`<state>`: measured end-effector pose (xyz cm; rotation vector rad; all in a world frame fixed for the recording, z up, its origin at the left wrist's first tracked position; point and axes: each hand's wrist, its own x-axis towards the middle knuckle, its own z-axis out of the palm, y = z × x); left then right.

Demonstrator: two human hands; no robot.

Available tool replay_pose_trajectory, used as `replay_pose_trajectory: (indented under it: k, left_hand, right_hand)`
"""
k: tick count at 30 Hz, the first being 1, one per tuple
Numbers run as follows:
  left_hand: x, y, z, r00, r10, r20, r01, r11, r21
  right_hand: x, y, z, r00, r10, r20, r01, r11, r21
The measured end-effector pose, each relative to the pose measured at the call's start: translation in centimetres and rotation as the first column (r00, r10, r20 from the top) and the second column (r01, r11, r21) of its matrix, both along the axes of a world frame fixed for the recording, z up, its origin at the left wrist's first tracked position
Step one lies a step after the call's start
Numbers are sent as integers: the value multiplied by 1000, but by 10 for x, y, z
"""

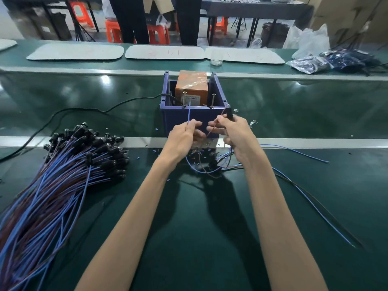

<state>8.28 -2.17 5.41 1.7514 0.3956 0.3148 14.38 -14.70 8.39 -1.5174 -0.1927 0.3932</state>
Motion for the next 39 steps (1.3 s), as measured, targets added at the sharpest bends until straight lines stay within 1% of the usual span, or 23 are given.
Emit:
replay_pose_trajectory:
  k: [3, 5, 7, 10, 12, 15, 17, 20, 24, 27, 29, 31, 34, 36, 39]
  left_hand:
    - [-4, 9, 1, 994, 107, 21, -109, 988, 108]
    - [-4, 16, 2, 983, 185, -7, -184, 980, 74]
    - [-3, 21, 3, 969, 244, -18, -244, 969, 27]
    - [-2, 23, 3, 955, 295, 2, -295, 955, 36]
    - [-3, 22, 3, 955, 296, 22, -297, 951, 89]
    - [-6, 19, 5, 952, 301, 50, -305, 926, 223]
    - [-8, 16, 4, 931, 353, 97, -366, 895, 254]
    - [-11, 13, 5, 889, 411, 201, -452, 857, 249]
    - [-13, 15, 8, 882, 391, 261, -457, 845, 278]
    - [-15, 20, 8, 879, 383, 283, -467, 808, 359]
    - [-16, 25, 9, 874, 397, 281, -483, 780, 397]
    - [-17, 30, 11, 881, 404, 245, -473, 771, 427]
    - [-19, 35, 13, 904, 383, 191, -427, 780, 457]
    - [-19, 34, 14, 913, 365, 182, -407, 786, 465]
    - [-18, 31, 15, 912, 359, 196, -409, 821, 398]
  right_hand:
    - [0, -2, 0, 1000, 20, -9, -19, 997, 70]
    - [1, -2, -2, 1000, -2, 6, 1, 994, 107]
    - [3, 0, -5, 998, -59, 32, 55, 993, 100]
    - [7, 2, -10, 987, -155, 43, 151, 985, 86]
    - [8, 2, -8, 980, -196, 37, 193, 978, 84]
    - [9, -1, -5, 979, -203, 19, 200, 975, 96]
    - [9, -3, -4, 982, -189, 24, 185, 976, 112]
    - [10, -5, -4, 987, -154, 42, 147, 980, 131]
    - [11, -4, -5, 988, -138, 66, 129, 985, 118]
    - [11, -2, -7, 985, -156, 80, 147, 983, 111]
    - [11, -2, -7, 983, -168, 73, 158, 980, 117]
    - [12, -3, -7, 983, -176, 61, 167, 978, 127]
    - [12, -3, -8, 983, -175, 50, 167, 977, 134]
    - [11, -2, -8, 985, -165, 51, 157, 979, 131]
    - [10, -3, -7, 985, -162, 57, 154, 980, 124]
